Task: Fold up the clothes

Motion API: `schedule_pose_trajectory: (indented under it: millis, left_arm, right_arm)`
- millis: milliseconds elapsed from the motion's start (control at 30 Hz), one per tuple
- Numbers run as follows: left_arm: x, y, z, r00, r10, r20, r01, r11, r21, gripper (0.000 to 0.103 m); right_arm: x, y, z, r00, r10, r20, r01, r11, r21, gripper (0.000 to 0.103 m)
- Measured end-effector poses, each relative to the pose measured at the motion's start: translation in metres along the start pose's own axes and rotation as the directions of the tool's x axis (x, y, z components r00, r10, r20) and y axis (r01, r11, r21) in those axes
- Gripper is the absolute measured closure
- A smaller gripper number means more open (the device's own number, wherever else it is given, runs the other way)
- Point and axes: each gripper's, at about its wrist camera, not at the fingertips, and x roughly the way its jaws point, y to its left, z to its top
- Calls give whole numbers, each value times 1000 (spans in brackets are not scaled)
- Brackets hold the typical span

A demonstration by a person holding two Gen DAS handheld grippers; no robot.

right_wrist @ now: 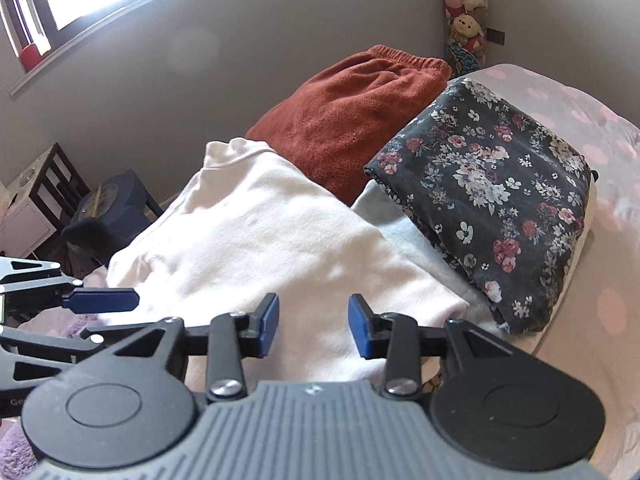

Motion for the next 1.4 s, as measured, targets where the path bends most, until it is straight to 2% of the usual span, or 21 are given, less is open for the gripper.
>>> schedule_pose_trajectory:
  millis: [67, 167, 267, 333, 433, 467, 533, 700, 867, 1100, 1333, 1400]
  left_arm:
    - [-15, -8, -5, 1000, 6, 21, -7, 1000, 11, 56]
    - [-38, -18, -12, 998, 8, 65, -9, 1000, 2, 54]
    - [-58, -27, -21, 994, 26, 110, -25, 1000, -15, 48]
    - [-69, -33, -28, 989, 45, 140, -42, 999, -29, 47]
    - [-85, -43, -40, 977, 80, 197, -71, 996, -51, 42]
    - [-90, -46, -45, 971, 90, 222, -79, 995, -60, 34]
    - [-97, -53, -54, 960, 112, 256, -95, 993, -76, 26]
    - [-102, -67, -76, 955, 147, 257, -126, 987, -99, 26]
    - [-105, -76, -100, 939, 238, 249, -206, 967, -150, 26]
    - [-112, -80, -130, 937, 239, 254, -188, 959, -209, 26]
    - [-114, -91, -149, 945, 218, 244, -168, 963, -208, 26]
    - [-116, -96, -151, 941, 227, 251, -177, 963, -205, 26]
  right_arm:
    - [-21, 9, -9, 1000, 0, 29, 1, 1000, -7, 41]
    - [-51, 15, -24, 997, 8, 76, -8, 1000, 4, 27]
    - [-79, 17, -41, 992, 20, 128, -27, 998, 48, 23]
    - [-97, 19, -54, 984, 10, 176, -27, 995, 91, 20]
    - [-121, 25, -76, 968, -57, 246, 26, 992, 127, 11]
    - [-129, 29, -84, 958, -81, 277, 46, 990, 132, 8]
    - [-142, 38, -100, 943, -115, 313, 80, 989, 122, 8]
    - [-162, 55, -136, 931, -159, 329, 105, 979, 175, 7]
    - [-175, 69, -166, 910, -190, 369, 119, 971, 207, 7]
    - [-187, 88, -193, 895, -205, 397, 128, 969, 211, 6]
    - [-192, 96, -219, 892, -231, 389, 162, 966, 202, 5]
    - [-193, 95, -223, 893, -234, 385, 164, 965, 204, 5]
